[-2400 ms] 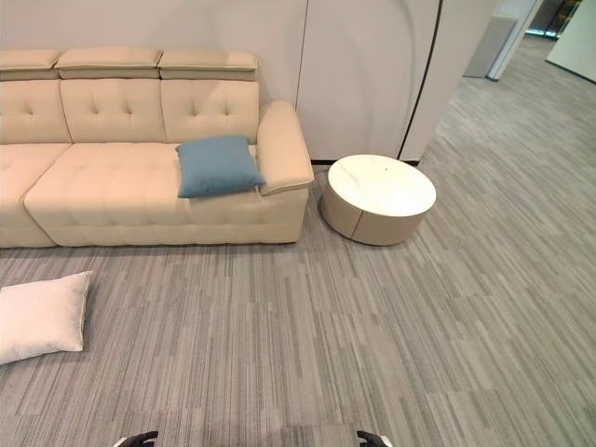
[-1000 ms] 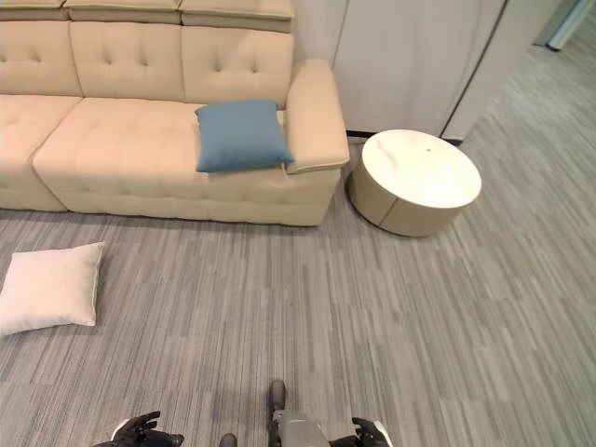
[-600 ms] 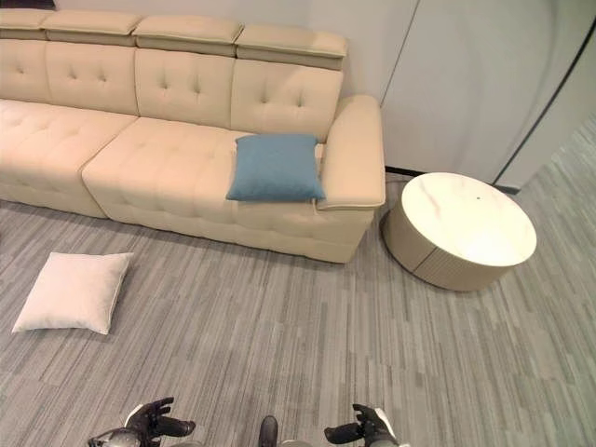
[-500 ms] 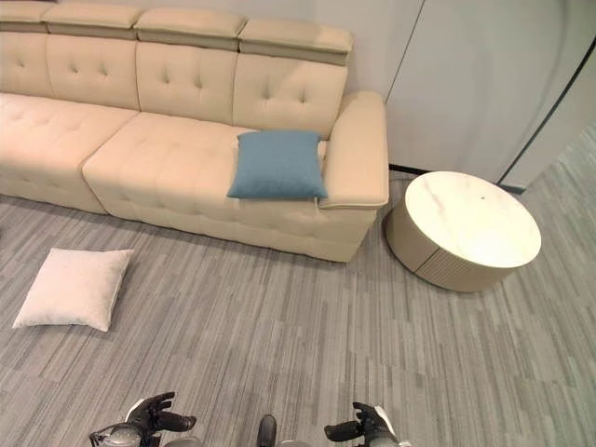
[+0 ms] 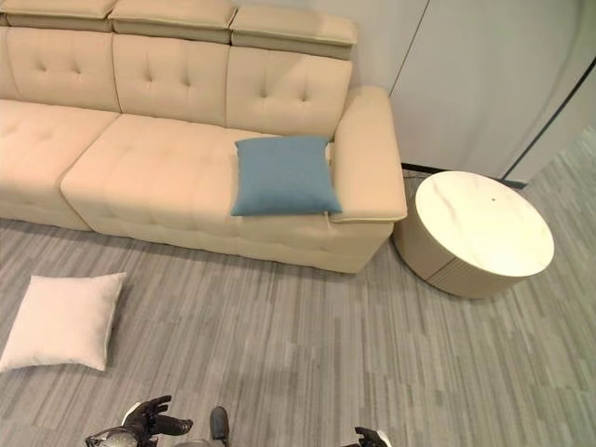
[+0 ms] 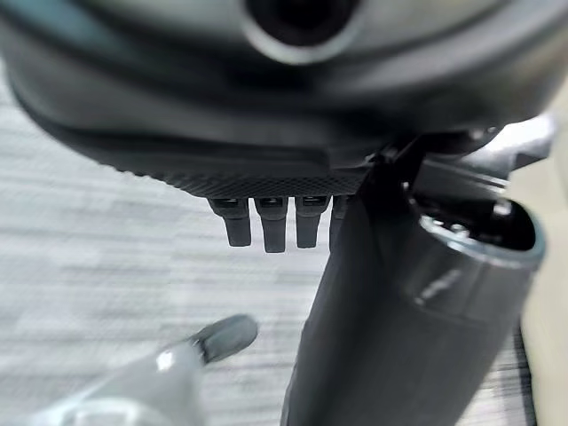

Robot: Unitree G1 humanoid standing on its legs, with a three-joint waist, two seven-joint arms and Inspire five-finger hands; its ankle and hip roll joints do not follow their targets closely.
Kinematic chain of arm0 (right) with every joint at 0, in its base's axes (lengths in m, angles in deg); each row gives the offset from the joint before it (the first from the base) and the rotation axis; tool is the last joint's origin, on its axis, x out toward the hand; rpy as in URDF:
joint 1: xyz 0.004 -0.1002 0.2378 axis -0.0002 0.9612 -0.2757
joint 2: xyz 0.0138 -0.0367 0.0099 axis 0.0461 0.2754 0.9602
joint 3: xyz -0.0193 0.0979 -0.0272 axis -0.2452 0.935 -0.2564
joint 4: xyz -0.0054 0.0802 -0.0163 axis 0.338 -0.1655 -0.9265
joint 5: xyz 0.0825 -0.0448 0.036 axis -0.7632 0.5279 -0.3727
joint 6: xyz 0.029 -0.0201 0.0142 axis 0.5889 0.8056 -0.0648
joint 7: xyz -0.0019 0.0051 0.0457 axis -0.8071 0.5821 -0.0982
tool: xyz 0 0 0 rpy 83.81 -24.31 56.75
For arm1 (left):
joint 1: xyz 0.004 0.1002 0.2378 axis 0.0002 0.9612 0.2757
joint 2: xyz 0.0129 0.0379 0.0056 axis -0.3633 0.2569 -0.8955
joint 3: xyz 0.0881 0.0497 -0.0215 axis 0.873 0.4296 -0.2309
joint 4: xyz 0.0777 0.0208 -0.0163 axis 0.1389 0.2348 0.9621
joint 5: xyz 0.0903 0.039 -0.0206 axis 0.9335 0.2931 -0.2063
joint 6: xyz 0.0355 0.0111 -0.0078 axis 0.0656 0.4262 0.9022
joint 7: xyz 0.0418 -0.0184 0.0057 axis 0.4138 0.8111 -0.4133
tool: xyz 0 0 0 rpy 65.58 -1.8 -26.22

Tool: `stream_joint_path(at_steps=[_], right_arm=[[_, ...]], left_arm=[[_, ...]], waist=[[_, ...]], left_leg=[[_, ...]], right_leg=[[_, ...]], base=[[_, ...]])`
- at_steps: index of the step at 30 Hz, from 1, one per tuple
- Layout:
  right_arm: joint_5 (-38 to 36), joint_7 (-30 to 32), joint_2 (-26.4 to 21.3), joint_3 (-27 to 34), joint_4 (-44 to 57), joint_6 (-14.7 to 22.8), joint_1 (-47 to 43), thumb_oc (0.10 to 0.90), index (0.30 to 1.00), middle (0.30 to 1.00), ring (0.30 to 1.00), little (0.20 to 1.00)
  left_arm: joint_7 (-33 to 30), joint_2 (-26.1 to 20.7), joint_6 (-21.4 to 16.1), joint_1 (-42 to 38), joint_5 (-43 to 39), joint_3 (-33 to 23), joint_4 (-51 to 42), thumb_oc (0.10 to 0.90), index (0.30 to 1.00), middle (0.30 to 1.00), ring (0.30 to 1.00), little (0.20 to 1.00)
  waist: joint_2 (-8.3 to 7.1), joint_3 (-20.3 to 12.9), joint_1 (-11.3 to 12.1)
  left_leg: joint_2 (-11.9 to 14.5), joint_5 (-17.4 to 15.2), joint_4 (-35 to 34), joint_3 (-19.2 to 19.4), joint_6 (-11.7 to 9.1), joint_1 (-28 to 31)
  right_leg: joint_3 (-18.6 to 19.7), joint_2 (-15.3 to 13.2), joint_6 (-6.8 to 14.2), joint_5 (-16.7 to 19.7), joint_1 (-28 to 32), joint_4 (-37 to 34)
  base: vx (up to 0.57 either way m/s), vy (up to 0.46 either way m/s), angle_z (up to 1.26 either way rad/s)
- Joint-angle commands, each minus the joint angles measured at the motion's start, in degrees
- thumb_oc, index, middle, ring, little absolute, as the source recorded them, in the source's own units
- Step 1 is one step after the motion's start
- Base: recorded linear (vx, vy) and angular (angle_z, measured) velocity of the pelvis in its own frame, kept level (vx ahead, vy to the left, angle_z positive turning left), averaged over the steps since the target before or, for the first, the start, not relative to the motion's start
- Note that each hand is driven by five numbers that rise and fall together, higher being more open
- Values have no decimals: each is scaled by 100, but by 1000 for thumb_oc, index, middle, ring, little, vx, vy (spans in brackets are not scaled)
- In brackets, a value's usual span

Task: Pick up all the scattered cushions and arrange them neatly on the sofa.

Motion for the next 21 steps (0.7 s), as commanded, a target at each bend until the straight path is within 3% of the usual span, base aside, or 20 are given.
stream_joint_path(at_steps=[1, 2, 4, 5, 9, 13, 16, 18, 21], right_arm=[[74, 51, -172, -122, 91, 60, -221, 800, 900, 900, 900, 900], [125, 55, -157, -162, 136, 54, -221, 800, 900, 900, 900, 900], [161, 54, -148, -175, 129, 60, -232, 800, 900, 900, 900, 900], [162, 62, -156, -164, 124, 53, -235, 800, 900, 900, 900, 900], [185, 54, -200, -108, 104, 5, -178, 800, 900, 900, 900, 900], [140, 18, -229, -70, 41, 14, -9, 800, 900, 900, 900, 900], [98, 11, -236, -49, -20, 21, 31, 800, 900, 900, 900, 900], [-31, -4, -233, -7, -25, 72, 54, 800, 900, 900, 900, 900], [-107, 26, -265, 0, -17, 98, -22, 800, 900, 900, 900, 900]], left_arm=[[-44, -145, -94, -10, 82, -83, 59, 800, 900, 900, 900, 900], [-77, -200, -99, -42, 100, -56, 15, 800, 900, 900, 900, 900], [-83, -216, -96, -84, 116, -81, 10, 800, 900, 900, 900, 900], [-91, -222, -99, -94, 111, -102, 11, 800, 900, 900, 900, 900], [-148, -248, -129, -148, 155, -171, 13, 800, 900, 900, 900, 900], [-122, -191, -130, -116, 233, -142, 24, 800, 900, 900, 900, 900], [-96, -123, -120, -82, 247, -99, 29, 800, 900, 900, 900, 900], [-65, -78, -126, -62, 208, -62, 33, 800, 900, 900, 900, 900], [-71, -73, -115, -136, 106, -28, -45, 800, 900, 900, 900, 900]], waist=[[-124, 86, 170], [34, 174, 16], [57, 176, -32], [37, 205, -83], [-64, 230, -257], [-63, 151, -347], [-10, 57, -388], [2, 19, -414], [-181, 122, -334]], left_leg=[[0, -821, 700, -109, -87, -325], [-30, -1018, 470, -174, -58, 198], [-34, -1145, 355, -187, -105, 437], [-41, -1128, 347, -185, -121, 500], [-166, -1318, 306, -339, -210, 894], [-153, -1617, 444, -461, -209, 1183], [-29, -1522, 591, -506, -351, 1277], [161, -1090, 1363, -431, -675, 1075], [257, -585, 2745, -396, -781, 403]], right_leg=[[109, 50, 63, 1600, 284, -841], [-235, -27, -31, 1462, -291, -496], [-568, -25, -99, 1241, -439, -1183], [-744, -3, -135, 1382, -492, -1612], [-769, 193, 4, 1758, -703, -2681], [-528, 313, -146, 1707, -543, -2588], [-540, 414, -287, 1590, -429, -2504], [-523, 578, -443, 1441, -124, -2599], [-412, 610, -655, 1321, 198, -2745]], base=[[370, 167, 26], [488, 167, 15], [431, 49, -26], [273, -73, -44], [305, -72, 6], [331, -113, 34], [288, -149, 26], [320, -226, -7], [194, -178, -6]])
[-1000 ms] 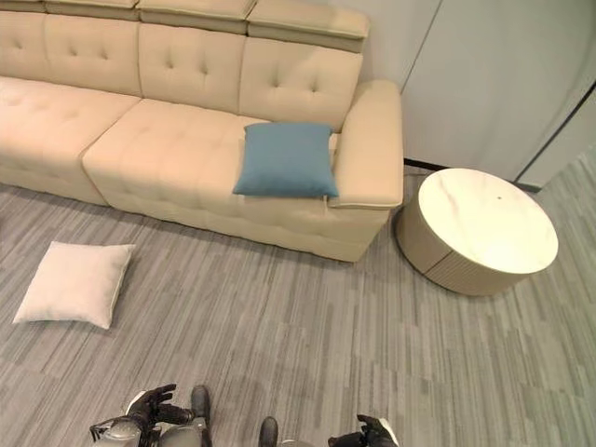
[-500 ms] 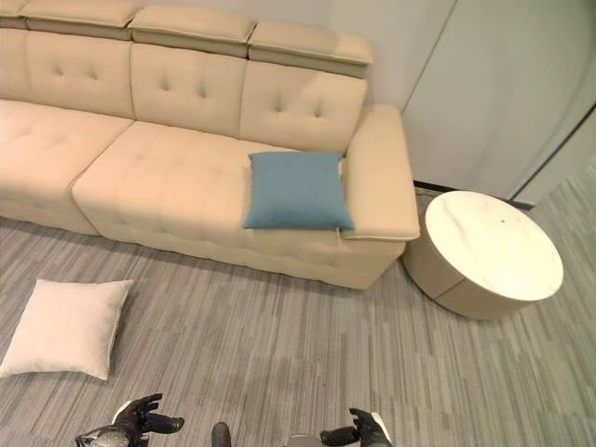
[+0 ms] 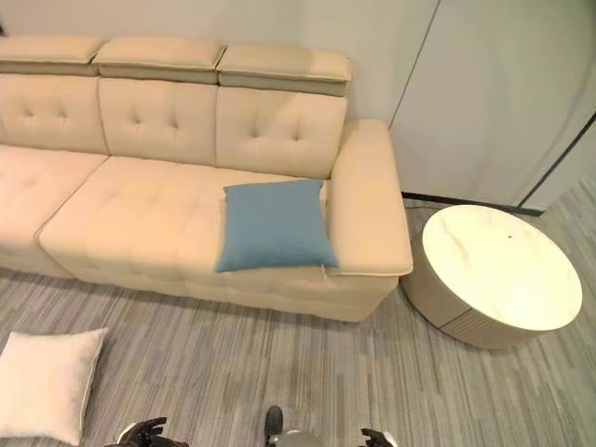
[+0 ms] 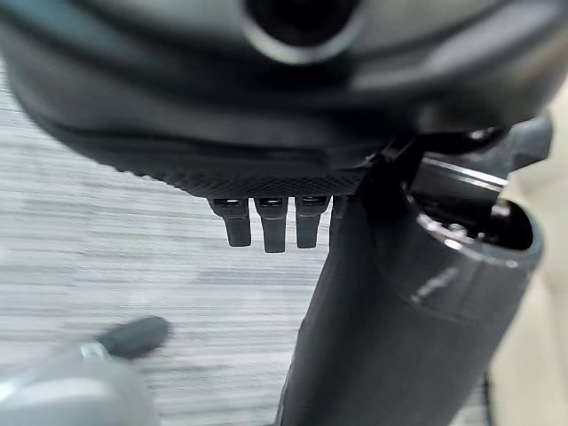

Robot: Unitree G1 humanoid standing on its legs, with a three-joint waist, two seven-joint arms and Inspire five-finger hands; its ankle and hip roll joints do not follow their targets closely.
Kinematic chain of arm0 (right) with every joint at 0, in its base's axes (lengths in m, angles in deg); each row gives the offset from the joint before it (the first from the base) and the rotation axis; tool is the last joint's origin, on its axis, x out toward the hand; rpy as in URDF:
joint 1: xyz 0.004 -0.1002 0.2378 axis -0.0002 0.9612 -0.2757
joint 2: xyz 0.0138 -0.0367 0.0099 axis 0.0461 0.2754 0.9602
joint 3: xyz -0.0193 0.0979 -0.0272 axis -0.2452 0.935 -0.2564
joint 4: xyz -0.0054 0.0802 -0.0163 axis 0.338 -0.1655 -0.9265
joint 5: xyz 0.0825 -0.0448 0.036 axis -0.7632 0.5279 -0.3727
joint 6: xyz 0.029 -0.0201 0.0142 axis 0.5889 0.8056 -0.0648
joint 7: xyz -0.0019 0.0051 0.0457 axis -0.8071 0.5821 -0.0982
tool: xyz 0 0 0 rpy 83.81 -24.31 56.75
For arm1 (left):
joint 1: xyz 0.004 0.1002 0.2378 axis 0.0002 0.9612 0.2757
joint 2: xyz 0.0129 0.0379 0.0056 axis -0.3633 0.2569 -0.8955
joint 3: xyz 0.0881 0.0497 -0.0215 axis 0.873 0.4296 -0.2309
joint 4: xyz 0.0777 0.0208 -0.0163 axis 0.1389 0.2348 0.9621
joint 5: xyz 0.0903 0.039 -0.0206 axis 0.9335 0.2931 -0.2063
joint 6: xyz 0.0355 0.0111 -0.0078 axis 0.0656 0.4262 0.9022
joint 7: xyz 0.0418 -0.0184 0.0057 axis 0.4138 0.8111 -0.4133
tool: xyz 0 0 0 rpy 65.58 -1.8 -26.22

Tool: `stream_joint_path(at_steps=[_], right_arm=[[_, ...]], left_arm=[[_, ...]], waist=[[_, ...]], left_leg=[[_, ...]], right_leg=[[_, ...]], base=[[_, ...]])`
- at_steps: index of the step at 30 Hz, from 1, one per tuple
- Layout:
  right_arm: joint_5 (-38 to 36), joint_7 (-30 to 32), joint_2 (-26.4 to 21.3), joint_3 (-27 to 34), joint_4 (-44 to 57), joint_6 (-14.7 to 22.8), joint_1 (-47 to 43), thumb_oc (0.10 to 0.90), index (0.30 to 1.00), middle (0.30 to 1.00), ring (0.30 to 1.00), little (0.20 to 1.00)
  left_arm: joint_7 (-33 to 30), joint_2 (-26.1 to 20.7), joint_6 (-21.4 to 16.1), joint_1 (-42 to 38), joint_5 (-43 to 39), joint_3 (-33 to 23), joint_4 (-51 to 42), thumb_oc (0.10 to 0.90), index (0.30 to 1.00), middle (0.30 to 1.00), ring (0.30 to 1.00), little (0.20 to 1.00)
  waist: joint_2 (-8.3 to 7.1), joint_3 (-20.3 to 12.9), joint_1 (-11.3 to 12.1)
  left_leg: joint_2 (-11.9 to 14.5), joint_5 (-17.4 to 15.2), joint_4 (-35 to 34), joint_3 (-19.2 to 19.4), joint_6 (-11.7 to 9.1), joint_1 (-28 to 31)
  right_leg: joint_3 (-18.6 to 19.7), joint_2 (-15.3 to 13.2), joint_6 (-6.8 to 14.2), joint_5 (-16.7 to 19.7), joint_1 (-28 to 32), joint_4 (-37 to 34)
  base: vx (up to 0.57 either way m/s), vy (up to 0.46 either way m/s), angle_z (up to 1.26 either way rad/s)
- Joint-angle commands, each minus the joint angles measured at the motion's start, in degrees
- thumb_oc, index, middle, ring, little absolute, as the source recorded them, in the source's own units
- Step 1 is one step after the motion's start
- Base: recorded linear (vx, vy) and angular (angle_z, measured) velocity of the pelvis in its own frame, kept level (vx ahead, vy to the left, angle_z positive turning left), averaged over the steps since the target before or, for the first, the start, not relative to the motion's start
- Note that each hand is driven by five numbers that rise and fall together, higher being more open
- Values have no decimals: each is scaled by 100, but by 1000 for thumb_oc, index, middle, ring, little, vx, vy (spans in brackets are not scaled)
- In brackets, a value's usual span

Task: Pick up all the scattered cushions and arrange them neatly on the sofa.

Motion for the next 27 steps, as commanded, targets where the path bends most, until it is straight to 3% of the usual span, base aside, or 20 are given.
stream_joint_path(at_steps=[1, 4, 7, 8, 9, 10, 11, 18, 19, 20, 22, 23, 25, 27], right_arm=[[-210, 40, -148, -5, -127, 111, -224, 800, 900, 900, 900, 900], [-242, 58, -178, -26, -152, 91, -236, 800, 900, 900, 900, 900], [-249, 71, -193, -37, -171, 96, -217, 800, 900, 900, 900, 900], [-236, 83, -195, -44, -169, 94, -209, 800, 900, 900, 900, 900], [-237, 113, -190, -51, -170, 98, -209, 800, 900, 900, 900, 900], [-237, 113, -190, -50, -170, 98, -210, 800, 900, 900, 900, 900], [-234, 128, -190, -49, -174, 110, -209, 800, 900, 900, 900, 900], [-73, 72, -96, -56, -210, 95, -197, 800, 900, 900, 900, 900], [-53, 62, -85, -70, -202, 87, -212, 800, 900, 900, 900, 900], [-8, 61, -69, -113, -166, 72, -245, 800, 900, 900, 900, 900], [14, 69, -58, -132, -136, 68, -262, 800, 900, 900, 900, 900], [28, 78, -37, -139, -94, 79, -290, 800, 900, 900, 900, 900], [27, 76, -22, -139, -76, 84, -295, 800, 900, 900, 900, 900], [39, 83, -12, -144, -75, 89, -305, 800, 900, 900, 900, 900]], left_arm=[[-84, -252, -197, -239, -18, 10, -210, 800, 900, 900, 900, 900], [-107, -242, -201, -261, -52, 38, -236, 800, 900, 900, 900, 900], [-105, -240, -199, -219, -46, 67, -203, 800, 900, 900, 900, 900], [-103, -236, -196, -204, -46, 73, -192, 800, 900, 900, 900, 900], [-120, -237, -212, -188, -77, 70, -190, 800, 900, 900, 900, 900], [-120, -237, -212, -190, -77, 70, -190, 800, 900, 900, 900, 900], [-134, -234, -228, -196, -113, 75, -187, 800, 900, 900, 900, 900], [-98, -240, -191, -112, -60, -46, -74, 800, 900, 900, 900, 900], [-105, -254, -191, -117, -66, -57, -89, 800, 900, 900, 900, 900], [-134, -301, -185, -131, -80, -75, -133, 800, 900, 900, 900, 900], [-142, -320, -185, -148, -85, -81, -151, 800, 900, 900, 900, 900], [-151, -348, -198, -166, -99, -91, -164, 800, 900, 900, 900, 900], [-151, -360, -206, -165, -118, -102, -158, 800, 900, 900, 900, 900], [-134, -365, -195, -153, -157, -143, -123, 800, 900, 900, 900, 900]], waist=[[-254, 177, -14], [-350, 272, 107], [-421, 271, 195], [-408, 269, 221], [-292, 291, 311], [-292, 280, 308], [-241, 294, 343], [-166, 49, 425], [-155, 32, 427], [-127, 57, 404], [-110, 88, 395], [-42, 106, 386], [-13, 100, 376], [13, 70, 369]], left_leg=[[-408, 466, 549, 181, 431, -586], [-392, 201, 733, 301, 584, -1061], [-415, -30, 45, 388, 685, -1465], [-396, 48, -298, 387, 678, -1554], [-364, 584, -1177, 164, 573, -1697], [-366, 602, -1196, 162, 572, -1702], [-350, 816, -1424, 43, 527, -1800], [-664, 622, -1931, -1, 772, -1262], [-703, 587, -2002, 10, 829, -1166], [-755, 547, -2111, 50, 944, -995], [-768, 536, -2163, 85, 992, -926], [-755, 503, -2282, 130, 1030, -805], [-754, 488, -2346, 136, 1036, -725], [-740, 417, -2409, 161, 1017, -598]], right_leg=[[286, -242, 604, -354, 84, 235], [399, -287, 596, -444, 289, 150], [505, -349, 704, -583, 528, 5], [536, -344, 718, -624, 601, -18], [660, -242, 740, -749, 771, -36], [657, -242, 739, -744, 758, -36], [705, -204, 746, -815, 841, -6], [864, -444, 1020, -865, 861, 647], [868, -496, 1091, -789, 759, 900], [881, -591, 1227, -440, 441, 1573], [879, -631, 1281, -311, 289, 1852], [724, -719, 1306, -183, 47, 2237], [586, -789, 1284, -191, -37, 2321], [319, -835, 1203, -343, -142, 2015]], base=[[116, -81, -28], [171, -48, -25], [206, 17, 7], [344, 131, -4], [258, 106, -4], [263, 127, -14], [230, 152, -29], [228, 192, -45], [140, 186, -8], [139, 186, -8], [103, 141, -5], [96, 117, -4], [121, 82, 1], [196, 38, 3]])
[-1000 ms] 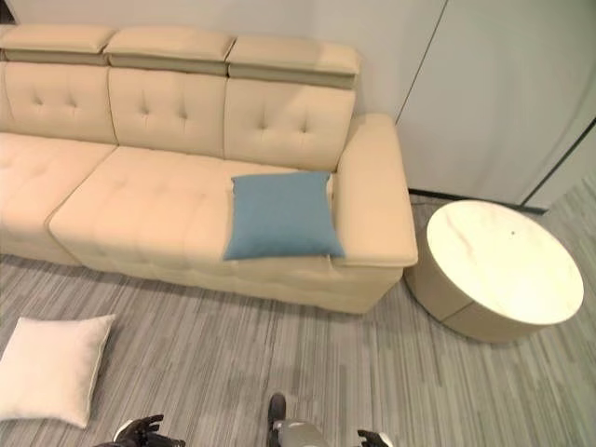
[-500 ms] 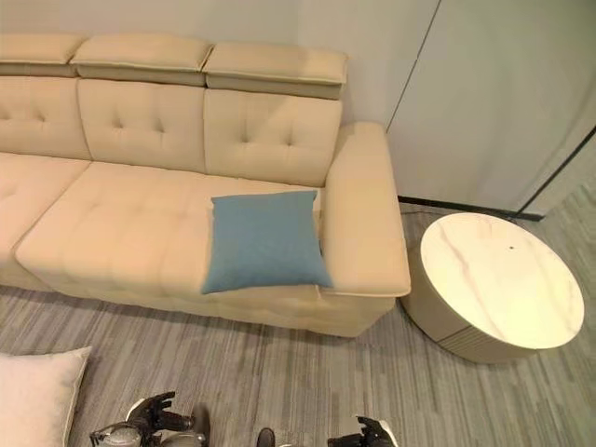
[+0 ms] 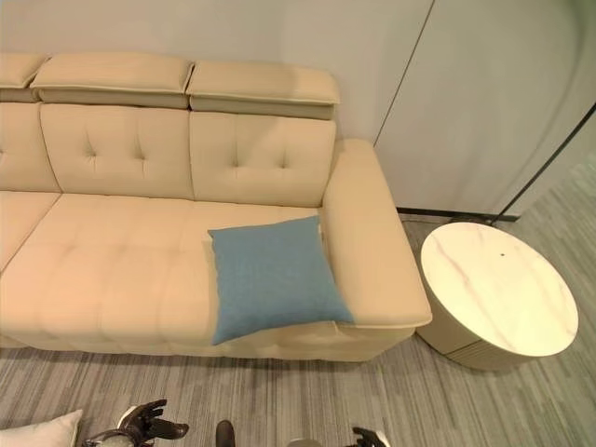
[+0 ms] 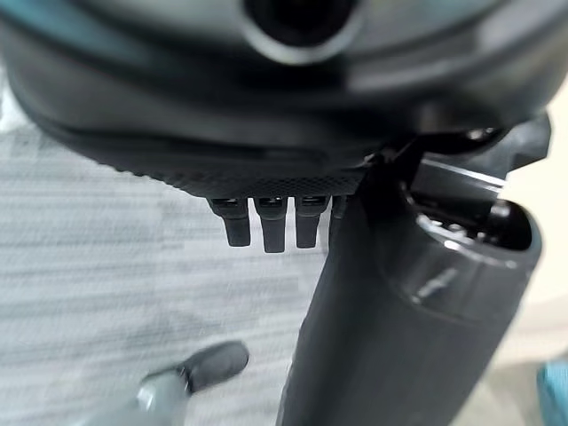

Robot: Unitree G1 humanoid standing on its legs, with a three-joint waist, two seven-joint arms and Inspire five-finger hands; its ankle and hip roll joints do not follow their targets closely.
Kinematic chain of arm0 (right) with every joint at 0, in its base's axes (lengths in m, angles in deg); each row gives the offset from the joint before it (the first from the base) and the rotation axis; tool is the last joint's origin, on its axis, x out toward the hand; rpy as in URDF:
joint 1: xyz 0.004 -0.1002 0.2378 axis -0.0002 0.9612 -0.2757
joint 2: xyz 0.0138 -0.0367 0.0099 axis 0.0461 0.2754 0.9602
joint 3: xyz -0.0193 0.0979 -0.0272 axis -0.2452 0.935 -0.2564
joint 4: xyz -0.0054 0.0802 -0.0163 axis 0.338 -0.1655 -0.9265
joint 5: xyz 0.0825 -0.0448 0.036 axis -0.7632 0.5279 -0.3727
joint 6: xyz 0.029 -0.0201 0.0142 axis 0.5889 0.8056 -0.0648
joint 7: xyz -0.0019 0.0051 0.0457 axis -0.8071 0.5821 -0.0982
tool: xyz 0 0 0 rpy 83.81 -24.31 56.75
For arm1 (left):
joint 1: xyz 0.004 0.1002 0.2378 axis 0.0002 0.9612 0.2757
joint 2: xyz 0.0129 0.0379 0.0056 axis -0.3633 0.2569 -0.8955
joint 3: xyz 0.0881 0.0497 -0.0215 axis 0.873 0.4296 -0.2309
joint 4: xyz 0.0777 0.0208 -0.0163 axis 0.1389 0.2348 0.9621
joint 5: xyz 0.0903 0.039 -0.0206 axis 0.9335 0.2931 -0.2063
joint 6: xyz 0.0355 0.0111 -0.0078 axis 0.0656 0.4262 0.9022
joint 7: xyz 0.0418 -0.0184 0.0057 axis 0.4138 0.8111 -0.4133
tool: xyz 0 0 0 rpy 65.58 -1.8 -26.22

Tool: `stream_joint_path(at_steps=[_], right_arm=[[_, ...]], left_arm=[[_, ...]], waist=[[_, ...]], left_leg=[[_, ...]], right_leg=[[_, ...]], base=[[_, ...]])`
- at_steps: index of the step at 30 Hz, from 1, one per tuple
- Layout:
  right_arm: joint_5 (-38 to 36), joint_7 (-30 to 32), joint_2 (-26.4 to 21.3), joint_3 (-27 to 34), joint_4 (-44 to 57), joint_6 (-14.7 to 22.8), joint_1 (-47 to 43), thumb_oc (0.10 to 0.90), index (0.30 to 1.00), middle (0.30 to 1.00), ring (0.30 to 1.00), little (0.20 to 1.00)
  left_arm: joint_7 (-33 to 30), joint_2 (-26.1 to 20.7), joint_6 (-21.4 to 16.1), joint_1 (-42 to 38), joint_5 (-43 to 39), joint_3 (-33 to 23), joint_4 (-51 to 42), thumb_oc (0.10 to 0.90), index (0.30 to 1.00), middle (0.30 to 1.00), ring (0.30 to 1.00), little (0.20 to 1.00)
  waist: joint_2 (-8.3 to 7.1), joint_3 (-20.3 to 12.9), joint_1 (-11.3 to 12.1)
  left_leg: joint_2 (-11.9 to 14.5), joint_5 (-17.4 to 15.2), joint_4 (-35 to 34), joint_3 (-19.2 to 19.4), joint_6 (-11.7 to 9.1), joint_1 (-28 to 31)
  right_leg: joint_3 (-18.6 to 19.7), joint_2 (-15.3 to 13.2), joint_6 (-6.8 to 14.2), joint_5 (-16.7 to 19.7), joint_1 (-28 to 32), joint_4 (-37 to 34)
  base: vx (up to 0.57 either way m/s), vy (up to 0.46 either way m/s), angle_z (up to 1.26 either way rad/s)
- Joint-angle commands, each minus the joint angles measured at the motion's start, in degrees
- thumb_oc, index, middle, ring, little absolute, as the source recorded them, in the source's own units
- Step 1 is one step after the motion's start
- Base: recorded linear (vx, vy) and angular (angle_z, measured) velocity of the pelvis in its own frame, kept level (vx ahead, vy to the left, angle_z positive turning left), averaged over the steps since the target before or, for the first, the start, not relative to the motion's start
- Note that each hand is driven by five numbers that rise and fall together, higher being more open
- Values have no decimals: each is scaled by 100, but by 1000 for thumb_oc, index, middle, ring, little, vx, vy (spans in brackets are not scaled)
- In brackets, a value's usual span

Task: Pick up all the scattered cushions and arrange them neatly on the sofa.

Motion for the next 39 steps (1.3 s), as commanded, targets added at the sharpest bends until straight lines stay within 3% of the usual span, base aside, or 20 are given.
stream_joint_path(at_steps=[1, 3, 5, 6, 11, 14, 15, 16, 18, 20, 22, 23, 26, 32, 39], right_arm=[[62, 68, -195, -95, 66, 66, -85, 800, 900, 900, 900, 900], [60, 70, -199, -69, 49, 42, -90, 800, 900, 900, 900, 900], [57, 44, -212, -92, 45, 27, -87, 800, 900, 900, 900, 900], [54, 42, -216, -75, 5, 12, -2, 800, 900, 900, 900, 900], [6, 39, -234, -63, -12, 37, 49, 800, 900, 900, 900, 900], [-73, 32, -240, -34, -20, 70, 67, 800, 900, 900, 900, 900], [-76, 37, -257, -47, -21, 85, 55, 800, 900, 900, 900, 900], [-133, 74, -299, -54, 1, 112, 9, 800, 900, 900, 900, 900], [-171, 84, -320, -43, 17, 120, -15, 800, 900, 900, 900, 900], [-234, 112, -376, -12, 15, 112, -40, 800, 900, 900, 900, 900], [-245, 123, -382, -1, 18, 116, -33, 800, 900, 900, 900, 900], [-200, 146, -428, -9, 25, 128, -65, 800, 900, 900, 900, 900], [-140, 174, -417, 31, -15, 109, -8, 800, 900, 900, 900, 900], [-99, 289, -569, 102, 66, 163, -67, 800, 900, 900, 900, 900], [-61, 535, -1395, 664, 1117, 300, -27, 800, 900, 900, 900, 900]], left_arm=[[-68, -76, -108, 39, -82, -189, -92, 800, 900, 900, 900, 900], [-69, -58, -111, 51, -138, -268, -50, 800, 900, 900, 900, 900], [-86, -47, -111, 53, -131, -286, -29, 800, 900, 900, 900, 900], [-88, -49, -129, 40, -47, -277, -29, 800, 900, 900, 900, 900], [-62, 9, -130, 57, -2, -230, -51, 800, 900, 900, 900, 900], [-27, 18, -122, 54, 24, -172, -47, 800, 900, 900, 900, 900], [-24, 23, -125, 32, 27, -146, -79, 800, 900, 900, 900, 900], [-53, 27, -136, -40, -26, -112, -151, 800, 900, 900, 900, 900], [-60, 39, -146, -69, -86, -108, -190, 800, 900, 900, 900, 900], [-102, 79, -164, -88, -218, -109, -229, 800, 900, 900, 900, 900], [-109, 95, -168, -81, -244, -93, -234, 800, 900, 900, 900, 900], [-127, 93, -184, -87, -273, -74, -213, 800, 900, 900, 900, 900], [-119, 94, -174, -39, -205, -64, -185, 800, 900, 900, 900, 900], [-174, -85, -234, -27, -193, -178, -269, 800, 900, 900, 900, 900], [-401, -496, -429, -23, -348, -495, -812, 800, 900, 900, 900, 900]], waist=[[84, -7, 149], [21, 11, 83], [4, 70, 13], [-76, 97, -23], [-116, 12, -43], [-165, -17, -87], [-205, 12, -78], [-280, 111, -42], [-307, 147, -35], [-352, 145, -23], [-358, 123, -9], [-271, 86, 54], [-206, -69, -28], [-180, -158, 2], [-172, -211, -45]], left_leg=[[200, -613, 60, 88, -386, 92], [141, -723, 69, 67, -413, 256], [115, -763, 72, 15, -418, 340], [34, -897, 150, -59, -410, 414], [56, -1012, 329, -86, -467, 426], [111, -1158, 848, -55, -615, 298], [102, -1144, 1174, -50, -684, 186], [109, -1005, 1921, -105, -798, -171], [116, -967, 2264, -127, -836, -366], [242, -1134, 2061, -29, -772, -580], [290, -1082, 1833, -46, -760, -601], [338, -953, 1216, -191, -723, -466], [294, -840, 743, -258, -684, -219], [206, -825, 392, -159, -614, 94], [169, -784, 72, 33, -570, 263]], right_leg=[[-444, 153, -80, 1344, 246, -1491], [-666, 211, -65, 1512, 21, -2371], [-574, 316, -48, 1622, -53, -2634], [-382, 385, -20, 1657, 125, -2944], [-249, 500, -162, 1619, 328, -3014], [-221, 565, -292, 1510, 540, -3129], [-198, 566, -341, 1494, 619, -3173], [-144, 569, -444, 1476, 727, -3229], [-141, 564, -481, 1472, 751, -3248], [-138, 508, -447, 1394, 834, -3355], [-131, 488, -413, 1390, 857, -3378], [-58, 557, -376, 1337, 887, -3368], [-28, 565, -340, 1351, 929, -3394], [77, 501, -234, 1427, 980, -3417], [216, 458, -63, 1592, 909, -3486]], base=[[218, -22, -4], [277, -62, -19], [189, -47, -19], [153, -57, 5], [143, -87, 30], [96, -96, 12], [29, -112, 20], [27, -112, 20], [19, -63, 15], [70, 13, 12], [89, 54, 6], [127, 84, 3], [108, 93, -11], [72, 94, -23], [7, 58, -16]])
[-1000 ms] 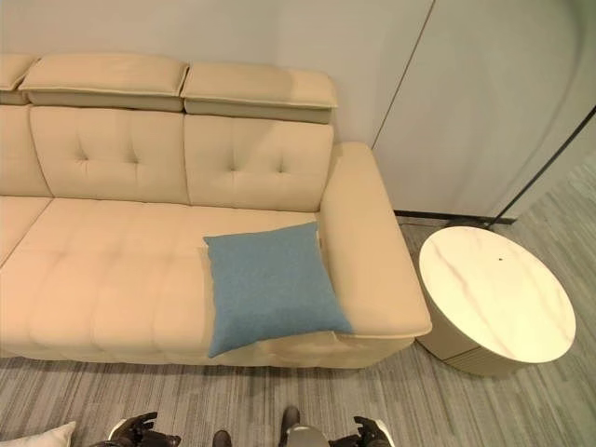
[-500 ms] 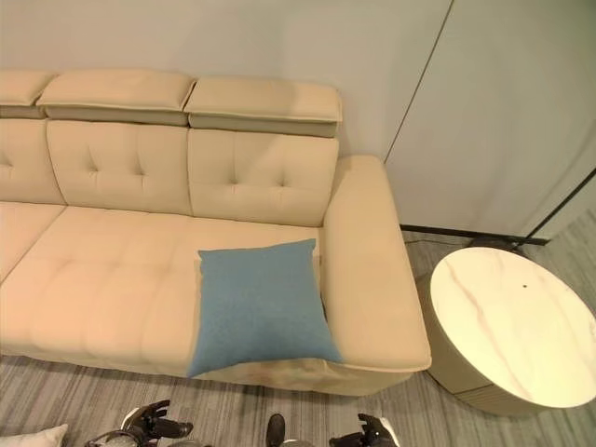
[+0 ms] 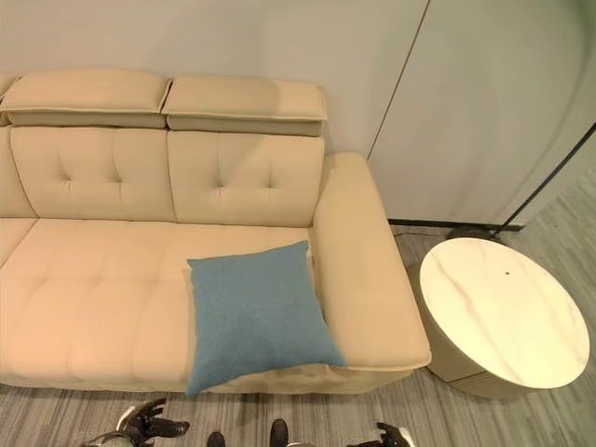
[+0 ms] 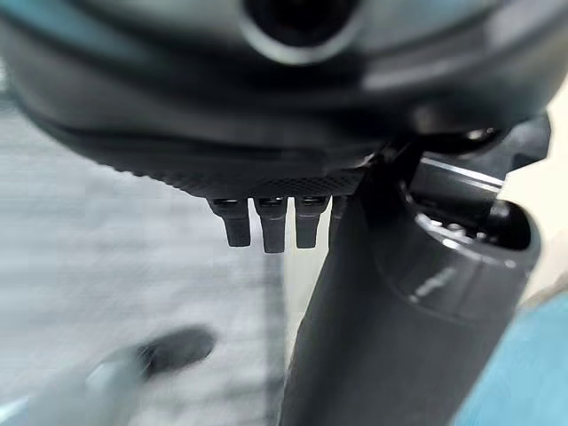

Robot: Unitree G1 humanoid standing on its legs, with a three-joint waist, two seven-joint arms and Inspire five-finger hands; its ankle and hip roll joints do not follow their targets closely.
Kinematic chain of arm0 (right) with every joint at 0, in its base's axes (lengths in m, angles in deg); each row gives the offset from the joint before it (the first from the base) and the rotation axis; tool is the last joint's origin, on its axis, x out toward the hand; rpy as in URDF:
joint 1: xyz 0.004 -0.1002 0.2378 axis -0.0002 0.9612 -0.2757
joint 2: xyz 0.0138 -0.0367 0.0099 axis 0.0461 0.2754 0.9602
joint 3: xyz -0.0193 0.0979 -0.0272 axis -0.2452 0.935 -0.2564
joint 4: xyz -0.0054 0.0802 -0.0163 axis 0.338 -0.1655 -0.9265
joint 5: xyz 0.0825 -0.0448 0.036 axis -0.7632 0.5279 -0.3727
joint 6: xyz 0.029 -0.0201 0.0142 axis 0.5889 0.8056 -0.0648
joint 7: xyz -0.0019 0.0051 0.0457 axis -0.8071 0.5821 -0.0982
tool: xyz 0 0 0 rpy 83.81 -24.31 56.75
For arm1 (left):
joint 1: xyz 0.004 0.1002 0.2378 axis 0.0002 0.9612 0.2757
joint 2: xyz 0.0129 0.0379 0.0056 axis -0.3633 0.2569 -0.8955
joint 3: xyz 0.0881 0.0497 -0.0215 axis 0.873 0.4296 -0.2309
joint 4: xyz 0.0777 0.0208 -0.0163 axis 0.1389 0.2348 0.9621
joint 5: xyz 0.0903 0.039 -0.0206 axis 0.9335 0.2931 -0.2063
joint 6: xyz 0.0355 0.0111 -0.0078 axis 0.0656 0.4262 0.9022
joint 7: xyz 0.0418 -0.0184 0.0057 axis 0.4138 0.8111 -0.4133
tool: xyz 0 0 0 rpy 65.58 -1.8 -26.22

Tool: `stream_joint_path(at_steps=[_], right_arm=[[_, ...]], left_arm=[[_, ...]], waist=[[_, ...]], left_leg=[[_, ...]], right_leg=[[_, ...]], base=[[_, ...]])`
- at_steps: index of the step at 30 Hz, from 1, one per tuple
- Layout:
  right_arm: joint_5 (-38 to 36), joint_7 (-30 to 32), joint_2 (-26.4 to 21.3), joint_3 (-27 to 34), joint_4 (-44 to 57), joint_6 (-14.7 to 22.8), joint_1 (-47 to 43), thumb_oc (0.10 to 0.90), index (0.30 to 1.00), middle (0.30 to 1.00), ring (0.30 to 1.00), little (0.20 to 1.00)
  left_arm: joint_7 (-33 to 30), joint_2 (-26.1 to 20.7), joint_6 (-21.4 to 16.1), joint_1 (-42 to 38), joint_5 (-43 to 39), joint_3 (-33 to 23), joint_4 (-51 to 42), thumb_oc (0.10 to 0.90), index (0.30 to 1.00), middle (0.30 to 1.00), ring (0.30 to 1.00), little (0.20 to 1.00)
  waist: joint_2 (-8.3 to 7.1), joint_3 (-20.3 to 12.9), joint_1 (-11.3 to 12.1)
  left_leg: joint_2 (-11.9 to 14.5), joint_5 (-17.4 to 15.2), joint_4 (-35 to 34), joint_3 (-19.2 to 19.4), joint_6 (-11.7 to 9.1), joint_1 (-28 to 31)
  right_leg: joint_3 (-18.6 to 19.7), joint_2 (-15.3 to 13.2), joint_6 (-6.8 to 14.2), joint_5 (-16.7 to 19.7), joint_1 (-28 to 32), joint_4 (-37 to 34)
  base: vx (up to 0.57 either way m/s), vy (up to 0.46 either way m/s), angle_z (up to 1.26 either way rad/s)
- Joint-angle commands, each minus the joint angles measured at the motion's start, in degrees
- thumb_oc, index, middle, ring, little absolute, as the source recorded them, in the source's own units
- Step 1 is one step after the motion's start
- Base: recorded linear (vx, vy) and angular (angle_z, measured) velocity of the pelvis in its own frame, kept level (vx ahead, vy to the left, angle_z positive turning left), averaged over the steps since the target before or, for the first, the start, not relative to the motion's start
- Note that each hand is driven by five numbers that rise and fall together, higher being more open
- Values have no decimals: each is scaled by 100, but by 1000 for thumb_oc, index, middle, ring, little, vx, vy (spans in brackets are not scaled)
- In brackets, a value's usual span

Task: Pick up all the scattered cushions and arrange them neatly on the sofa.

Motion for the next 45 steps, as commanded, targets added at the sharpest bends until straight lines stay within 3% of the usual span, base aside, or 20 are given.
stream_joint_path(at_steps=[1, 3, 4, 5, 9, 13, 18, 26, 27, 45], right_arm=[[70, 440, -865, 296, 751, 302, -290, 800, 900, 900, 900, 900], [203, 546, -1141, 524, 1340, 350, -231, 800, 900, 900, 900, 900], [467, 743, -1493, 921, 2403, 401, -100, 800, 900, 900, 900, 900], [541, 795, -1553, 1032, 2670, 414, -51, 800, 900, 900, 900, 900], [585, 934, -1565, 1294, 3289, 462, 11, 800, 900, 900, 900, 900], [74, 963, -1300, 1367, 3852, 652, -137, 800, 900, 900, 900, 900], [-971, 760, -754, 846, 3800, 895, -823, 800, 900, 900, 900, 900], [-1542, 570, -342, 350, 3618, 1037, -1347, 800, 900, 900, 900, 900], [-1798, 545, -173, 116, 3513, 1102, -1627, 800, 900, 900, 900, 900], [-2394, 494, 379, -807, 2868, 1213, -2796, 800, 900, 900, 900, 900]], left_arm=[[-300, -453, -427, -239, -201, -315, -325, 800, 900, 900, 900, 900], [-421, -563, -494, -222, -184, -411, -684, 800, 900, 900, 900, 900], [-598, -652, -602, -62, -227, -548, -1555, 800, 900, 900, 900, 900], [-636, -660, -632, 1, -266, -607, -1805, 800, 900, 900, 900, 900], [-718, -616, -723, 170, -438, -725, -2531, 800, 900, 900, 900, 900], [-817, -543, -831, 160, -658, -754, -3128, 800, 900, 900, 900, 900], [-906, -365, -899, -244, -1043, -509, -3516, 800, 900, 900, 900, 900], [-904, -187, -963, -666, -1241, -196, -3620, 800, 900, 900, 900, 900], [-946, -86, -1025, -917, -1422, -13, -3589, 800, 900, 900, 900, 900], [-1006, 288, -1157, -2238, -1746, 949, -3080, 800, 900, 900, 900, 900]], waist=[[-267, -155, -26], [-244, -170, -71], [-214, -172, -111], [-203, -171, -115], [-179, -178, -125], [-164, -158, -103], [-153, 6, -42], [-108, 162, -10], [-111, 232, 15], [-44, 616, 57]], left_leg=[[-209, -601, 36, 77, -37, 75], [-208, -608, 9, 130, -29, 88], [-215, -647, 9, 171, -4, 89], [-218, -664, 9, 180, 4, 99], [-221, -704, 9, 174, 17, 127], [-215, -717, 9, 153, 10, 95], [-207, -622, 9, 95, -7, -190], [-169, -437, 9, 36, -58, -726], [-153, -327, 9, 9, -90, -1029], [-106, 18, 9, -167, -184, -2274]], right_leg=[[231, -308, 646, -320, 95, 242], [263, -321, 678, -304, 72, 234], [284, -344, 712, -306, 48, 236], [287, -350, 717, -311, 50, 234], [286, -372, 733, -320, 61, 218], [249, -391, 735, -330, 36, 193], [189, -392, 706, -282, -221, 178], [144, -373, 656, -183, -751, 162], [114, -358, 625, -106, -1020, 141], [153, -346, 571, 71, -2263, 197]], base=[[7, 48, -13], [15, 85, -21], [23, 91, -18], [22, 67, -8], [41, 21, -5], [18, -1, 0], [-30, -24, 1], [-42, -37, 10], [-39, -66, 21], [-25, -46, 2]])
